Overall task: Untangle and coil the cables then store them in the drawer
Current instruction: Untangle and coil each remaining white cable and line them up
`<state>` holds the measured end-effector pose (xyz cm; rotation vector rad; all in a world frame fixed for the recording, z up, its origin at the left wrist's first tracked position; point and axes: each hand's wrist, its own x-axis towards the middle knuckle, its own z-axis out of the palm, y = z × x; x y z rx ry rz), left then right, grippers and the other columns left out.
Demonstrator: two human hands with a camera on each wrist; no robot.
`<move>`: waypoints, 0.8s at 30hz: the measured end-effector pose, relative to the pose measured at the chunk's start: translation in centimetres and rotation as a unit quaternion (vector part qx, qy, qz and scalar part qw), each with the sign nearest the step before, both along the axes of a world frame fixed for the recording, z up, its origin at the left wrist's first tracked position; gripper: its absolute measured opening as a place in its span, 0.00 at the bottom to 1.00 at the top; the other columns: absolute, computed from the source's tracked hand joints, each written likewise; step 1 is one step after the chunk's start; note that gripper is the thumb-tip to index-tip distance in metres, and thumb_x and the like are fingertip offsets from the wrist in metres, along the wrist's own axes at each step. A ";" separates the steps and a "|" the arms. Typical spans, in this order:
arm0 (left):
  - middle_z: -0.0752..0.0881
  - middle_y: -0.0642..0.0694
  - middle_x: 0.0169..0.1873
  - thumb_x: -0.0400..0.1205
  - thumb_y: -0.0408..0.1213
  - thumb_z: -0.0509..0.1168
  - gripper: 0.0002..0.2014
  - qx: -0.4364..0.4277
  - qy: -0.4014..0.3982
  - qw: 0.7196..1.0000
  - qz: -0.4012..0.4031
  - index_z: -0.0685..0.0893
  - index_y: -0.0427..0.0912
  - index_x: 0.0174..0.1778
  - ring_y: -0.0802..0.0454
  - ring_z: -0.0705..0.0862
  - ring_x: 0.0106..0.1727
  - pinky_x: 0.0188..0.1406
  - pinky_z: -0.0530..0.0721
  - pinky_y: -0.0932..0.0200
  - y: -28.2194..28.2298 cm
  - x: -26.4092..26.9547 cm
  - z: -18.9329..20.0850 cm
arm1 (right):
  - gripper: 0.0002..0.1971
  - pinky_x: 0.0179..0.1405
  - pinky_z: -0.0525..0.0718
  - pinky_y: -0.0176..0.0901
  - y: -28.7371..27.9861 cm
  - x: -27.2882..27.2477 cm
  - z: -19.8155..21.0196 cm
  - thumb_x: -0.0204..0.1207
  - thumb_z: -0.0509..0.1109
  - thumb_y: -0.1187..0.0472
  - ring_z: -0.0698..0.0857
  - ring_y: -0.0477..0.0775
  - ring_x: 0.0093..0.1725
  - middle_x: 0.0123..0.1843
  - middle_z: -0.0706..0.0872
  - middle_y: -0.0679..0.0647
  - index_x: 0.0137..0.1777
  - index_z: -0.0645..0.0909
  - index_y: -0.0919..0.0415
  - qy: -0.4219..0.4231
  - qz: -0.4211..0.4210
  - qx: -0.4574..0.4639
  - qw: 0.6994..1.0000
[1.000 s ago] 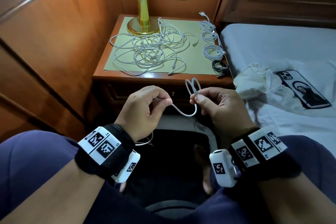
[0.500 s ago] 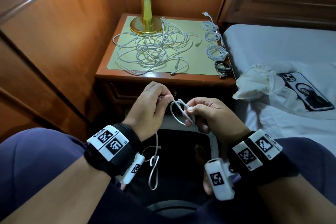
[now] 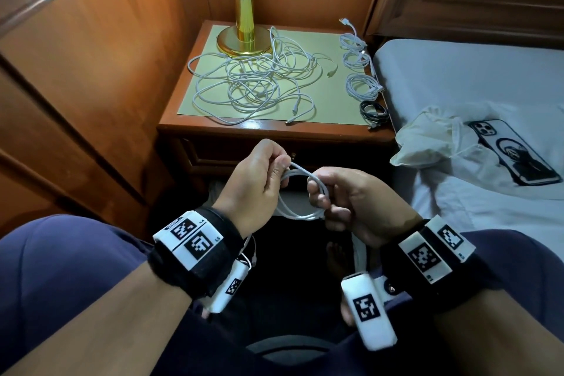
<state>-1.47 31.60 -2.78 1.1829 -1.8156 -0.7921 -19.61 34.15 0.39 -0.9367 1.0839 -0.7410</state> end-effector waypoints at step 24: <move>0.85 0.51 0.33 0.83 0.56 0.63 0.16 -0.009 -0.048 0.998 0.033 0.84 0.49 0.39 0.54 0.81 0.37 0.44 0.81 0.50 -2.5 4.4 1.3 | 0.15 0.20 0.62 0.34 -1.5 -4.4 1.9 0.86 0.60 0.49 0.65 0.41 0.22 0.25 0.70 0.43 0.38 0.75 0.51 -0.097 -0.243 -0.025 0.965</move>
